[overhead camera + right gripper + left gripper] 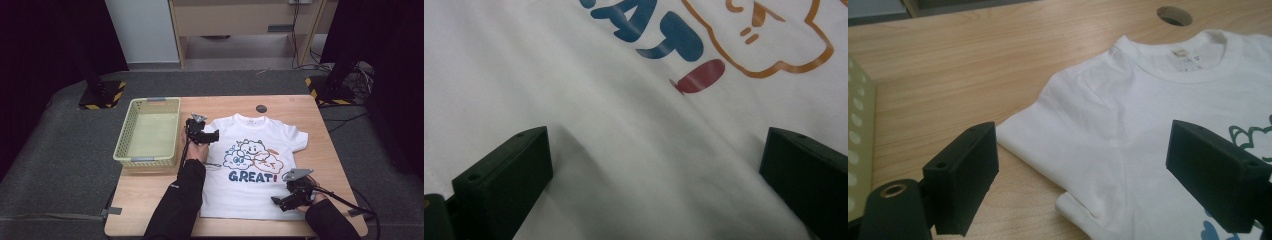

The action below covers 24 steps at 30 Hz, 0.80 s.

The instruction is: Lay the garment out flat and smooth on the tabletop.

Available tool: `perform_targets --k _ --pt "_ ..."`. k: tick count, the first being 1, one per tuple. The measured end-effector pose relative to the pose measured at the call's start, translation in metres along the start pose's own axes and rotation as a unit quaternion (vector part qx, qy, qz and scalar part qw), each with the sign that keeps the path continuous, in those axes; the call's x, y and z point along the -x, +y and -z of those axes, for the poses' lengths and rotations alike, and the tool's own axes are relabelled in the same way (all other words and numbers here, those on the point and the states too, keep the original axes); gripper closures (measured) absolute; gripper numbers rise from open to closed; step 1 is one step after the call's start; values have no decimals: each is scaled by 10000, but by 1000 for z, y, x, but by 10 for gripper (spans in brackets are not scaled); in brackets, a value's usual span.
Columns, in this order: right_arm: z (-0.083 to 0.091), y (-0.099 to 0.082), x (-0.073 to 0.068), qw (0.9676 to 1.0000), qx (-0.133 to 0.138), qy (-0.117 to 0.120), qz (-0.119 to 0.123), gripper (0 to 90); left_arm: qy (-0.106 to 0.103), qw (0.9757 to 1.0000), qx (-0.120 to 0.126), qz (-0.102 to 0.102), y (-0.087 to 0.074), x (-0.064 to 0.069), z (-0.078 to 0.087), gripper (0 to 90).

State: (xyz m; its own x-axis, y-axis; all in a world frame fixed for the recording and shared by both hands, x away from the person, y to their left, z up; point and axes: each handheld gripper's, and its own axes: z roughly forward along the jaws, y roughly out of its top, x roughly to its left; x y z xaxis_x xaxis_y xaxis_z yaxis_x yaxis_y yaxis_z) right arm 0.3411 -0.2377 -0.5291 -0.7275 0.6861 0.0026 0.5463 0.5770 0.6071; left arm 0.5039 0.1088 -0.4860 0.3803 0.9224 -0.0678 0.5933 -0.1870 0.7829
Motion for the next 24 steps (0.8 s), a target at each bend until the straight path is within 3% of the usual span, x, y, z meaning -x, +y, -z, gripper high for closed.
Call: perform_targets --k 10,18,24 --pt "0 0 0 10000 1 -7 -3 5 8 10000 -15 68 5 -1 -13 185" --pt "0 0 0 10000 -1 -7 -4 5 58 9998 -18 186 3 -11 -19 208" --pt "0 0 0 10000 0 -7 -4 5 109 9995 -154 241 3 -14 -29 207"
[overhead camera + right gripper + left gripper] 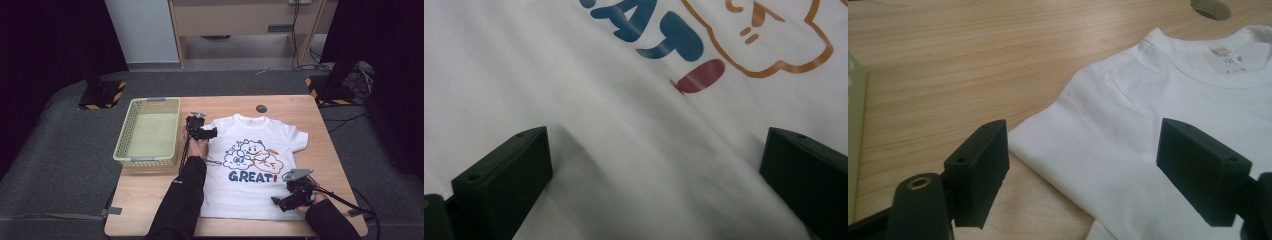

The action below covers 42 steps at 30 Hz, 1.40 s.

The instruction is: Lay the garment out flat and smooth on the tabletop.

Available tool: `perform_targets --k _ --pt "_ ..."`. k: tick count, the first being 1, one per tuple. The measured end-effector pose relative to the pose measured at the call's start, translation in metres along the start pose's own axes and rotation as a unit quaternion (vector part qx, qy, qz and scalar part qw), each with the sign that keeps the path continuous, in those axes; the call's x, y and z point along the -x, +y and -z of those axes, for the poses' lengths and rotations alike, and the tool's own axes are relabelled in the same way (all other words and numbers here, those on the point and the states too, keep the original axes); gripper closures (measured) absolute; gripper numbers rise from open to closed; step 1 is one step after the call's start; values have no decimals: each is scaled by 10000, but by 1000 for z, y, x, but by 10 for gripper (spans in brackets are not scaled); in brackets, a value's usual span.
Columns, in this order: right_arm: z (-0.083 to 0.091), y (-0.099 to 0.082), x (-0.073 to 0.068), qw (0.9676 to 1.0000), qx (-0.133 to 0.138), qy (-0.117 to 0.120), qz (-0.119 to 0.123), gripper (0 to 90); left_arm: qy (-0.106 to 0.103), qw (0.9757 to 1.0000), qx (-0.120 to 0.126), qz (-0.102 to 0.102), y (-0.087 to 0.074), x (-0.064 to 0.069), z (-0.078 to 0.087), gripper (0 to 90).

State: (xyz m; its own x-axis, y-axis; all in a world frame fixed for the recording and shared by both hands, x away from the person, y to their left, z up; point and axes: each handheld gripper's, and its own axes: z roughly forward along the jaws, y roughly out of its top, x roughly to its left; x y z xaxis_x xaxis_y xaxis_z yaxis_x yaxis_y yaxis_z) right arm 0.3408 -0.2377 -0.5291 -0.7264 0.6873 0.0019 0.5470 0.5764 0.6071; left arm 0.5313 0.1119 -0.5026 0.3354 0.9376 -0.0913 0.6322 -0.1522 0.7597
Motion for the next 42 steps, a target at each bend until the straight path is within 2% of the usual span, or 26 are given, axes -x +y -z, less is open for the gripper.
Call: perform_targets --k 6,16,27,34,42 --pt "0 0 0 10000 0 1 -1 5 83 9999 -87 4 2 -3 -7 221" --pt "0 0 0 10000 0 -3 -7 5 19 9999 -152 58 -3 -7 -15 287" --pt "0 0 0 10000 -2 -4 -13 5 39 9994 -291 157 -8 -9 -22 380" --pt "0 0 0 10000 -4 -4 -13 6 88 9994 -311 139 -11 -8 -26 450" --pt "0 0 0 10000 -5 -6 -12 5 199 9995 -243 -35 -15 -7 -23 569"
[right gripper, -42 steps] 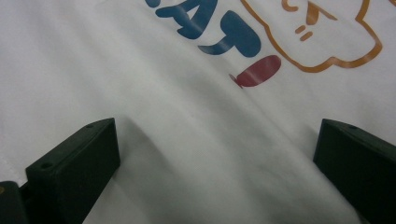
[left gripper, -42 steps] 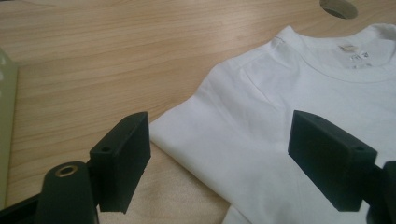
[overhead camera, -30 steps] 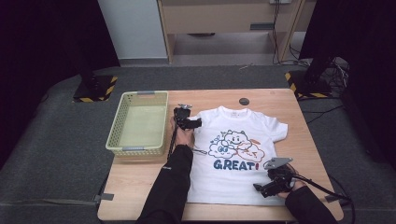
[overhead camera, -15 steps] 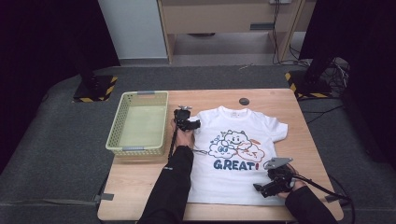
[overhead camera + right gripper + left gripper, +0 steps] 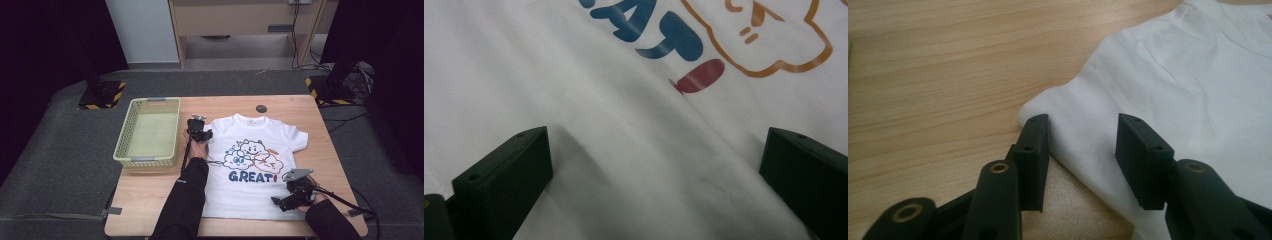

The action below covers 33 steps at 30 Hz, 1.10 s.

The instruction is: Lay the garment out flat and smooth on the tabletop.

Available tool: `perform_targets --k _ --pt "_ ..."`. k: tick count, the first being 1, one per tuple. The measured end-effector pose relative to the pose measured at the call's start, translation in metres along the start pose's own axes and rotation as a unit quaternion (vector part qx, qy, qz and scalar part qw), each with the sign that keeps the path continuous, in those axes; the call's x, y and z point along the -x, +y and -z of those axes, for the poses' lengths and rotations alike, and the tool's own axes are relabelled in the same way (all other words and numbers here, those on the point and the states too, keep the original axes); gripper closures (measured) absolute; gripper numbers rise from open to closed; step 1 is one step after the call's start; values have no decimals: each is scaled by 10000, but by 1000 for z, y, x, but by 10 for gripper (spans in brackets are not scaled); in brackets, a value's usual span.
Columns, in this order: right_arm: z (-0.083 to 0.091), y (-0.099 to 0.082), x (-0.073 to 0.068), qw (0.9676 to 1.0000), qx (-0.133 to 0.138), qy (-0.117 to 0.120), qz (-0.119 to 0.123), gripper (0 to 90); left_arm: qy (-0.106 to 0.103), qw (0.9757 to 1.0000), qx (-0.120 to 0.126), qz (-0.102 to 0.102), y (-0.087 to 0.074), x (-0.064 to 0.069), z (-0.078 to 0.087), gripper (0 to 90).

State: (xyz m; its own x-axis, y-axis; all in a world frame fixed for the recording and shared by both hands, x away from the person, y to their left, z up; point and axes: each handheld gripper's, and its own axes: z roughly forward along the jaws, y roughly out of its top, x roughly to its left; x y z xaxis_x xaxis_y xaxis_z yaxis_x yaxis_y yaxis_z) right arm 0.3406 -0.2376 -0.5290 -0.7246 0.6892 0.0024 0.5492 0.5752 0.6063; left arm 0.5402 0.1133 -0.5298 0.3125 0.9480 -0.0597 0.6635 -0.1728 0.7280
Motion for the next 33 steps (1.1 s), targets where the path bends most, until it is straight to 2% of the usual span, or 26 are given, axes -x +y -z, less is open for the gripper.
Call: perform_targets --k 8,14,21,25,29,33 --pt "0 0 0 10000 -2 0 0 5 -123 9998 164 72 -5 3 1 715" --pt "0 0 0 10000 -3 0 1 5 -336 9984 293 352 -10 1 1 821" --pt "0 0 0 10000 -4 0 1 5 -405 9984 238 303 -7 3 3 839" --pt "0 0 0 10000 -2 -1 -1 5 -565 9971 404 297 0 6 12 840" --pt "0 0 0 10000 -1 -4 -2 5 -794 9949 599 170 10 17 24 839" --pt "0 0 0 10000 1 -7 -5 5 -1002 9931 604 9 11 30 28 838"
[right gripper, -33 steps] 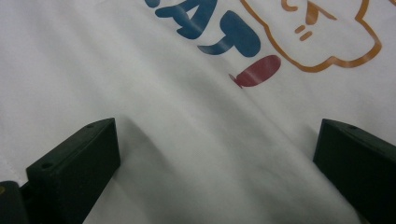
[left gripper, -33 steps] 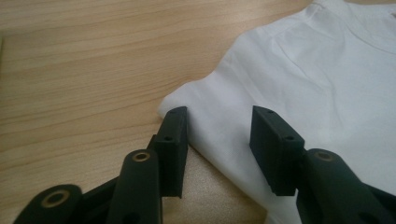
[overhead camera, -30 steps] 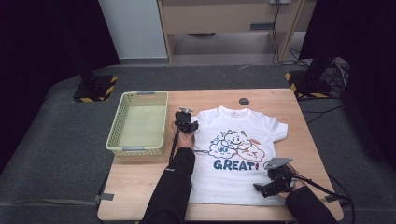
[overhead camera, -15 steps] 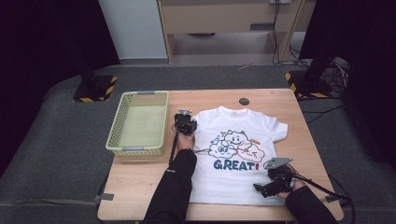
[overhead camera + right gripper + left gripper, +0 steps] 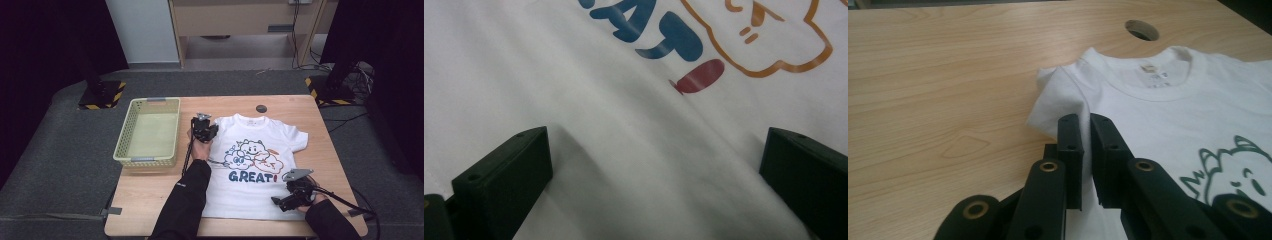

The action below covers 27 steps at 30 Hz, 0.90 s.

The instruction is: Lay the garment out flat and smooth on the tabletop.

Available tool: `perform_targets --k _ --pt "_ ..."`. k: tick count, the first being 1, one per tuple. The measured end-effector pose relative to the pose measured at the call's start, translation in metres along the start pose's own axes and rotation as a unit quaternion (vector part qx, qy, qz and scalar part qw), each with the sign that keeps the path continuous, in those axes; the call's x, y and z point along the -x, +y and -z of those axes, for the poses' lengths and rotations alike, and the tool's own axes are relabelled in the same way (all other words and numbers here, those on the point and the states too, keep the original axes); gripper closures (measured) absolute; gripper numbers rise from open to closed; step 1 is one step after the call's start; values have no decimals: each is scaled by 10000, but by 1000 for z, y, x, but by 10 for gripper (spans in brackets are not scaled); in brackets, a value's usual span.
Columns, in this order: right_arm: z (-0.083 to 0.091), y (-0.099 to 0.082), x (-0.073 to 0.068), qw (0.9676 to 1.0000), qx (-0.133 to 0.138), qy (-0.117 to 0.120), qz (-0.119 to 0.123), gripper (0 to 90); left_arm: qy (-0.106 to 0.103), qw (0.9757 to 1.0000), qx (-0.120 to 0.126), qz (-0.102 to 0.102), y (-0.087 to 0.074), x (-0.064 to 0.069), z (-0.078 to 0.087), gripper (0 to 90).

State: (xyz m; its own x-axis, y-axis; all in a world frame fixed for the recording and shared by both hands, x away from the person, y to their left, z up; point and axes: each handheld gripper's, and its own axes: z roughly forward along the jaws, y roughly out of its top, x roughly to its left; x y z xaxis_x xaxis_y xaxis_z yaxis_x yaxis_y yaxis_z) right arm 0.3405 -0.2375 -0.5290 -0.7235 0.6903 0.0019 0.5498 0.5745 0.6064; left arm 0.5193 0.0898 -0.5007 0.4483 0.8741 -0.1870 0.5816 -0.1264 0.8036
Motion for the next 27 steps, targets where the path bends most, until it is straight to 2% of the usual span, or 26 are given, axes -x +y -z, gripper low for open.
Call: perform_targets --k 2,3,5,13,17,22,27 --pt "0 0 0 10000 -1 3 1 5 -62 10000 -21 -8 0 3 -1 835" --pt "0 0 0 10000 -2 2 1 5 -159 9998 -101 -42 -2 9 -4 833" --pt "0 0 0 10000 -1 0 3 5 -189 9997 -128 -56 -2 11 -5 832" --pt "0 0 0 10000 0 0 0 5 -414 9975 -419 -386 -11 39 -22 820" --pt "0 0 0 10000 -1 0 0 5 -481 9961 -538 -504 -15 47 -29 771" --pt "0 0 0 10000 0 0 0 5 -547 9959 -481 -537 -14 49 -27 650" --pt "0 0 0 10000 0 -2 -2 5 -501 9970 -232 -547 -6 43 -18 557"
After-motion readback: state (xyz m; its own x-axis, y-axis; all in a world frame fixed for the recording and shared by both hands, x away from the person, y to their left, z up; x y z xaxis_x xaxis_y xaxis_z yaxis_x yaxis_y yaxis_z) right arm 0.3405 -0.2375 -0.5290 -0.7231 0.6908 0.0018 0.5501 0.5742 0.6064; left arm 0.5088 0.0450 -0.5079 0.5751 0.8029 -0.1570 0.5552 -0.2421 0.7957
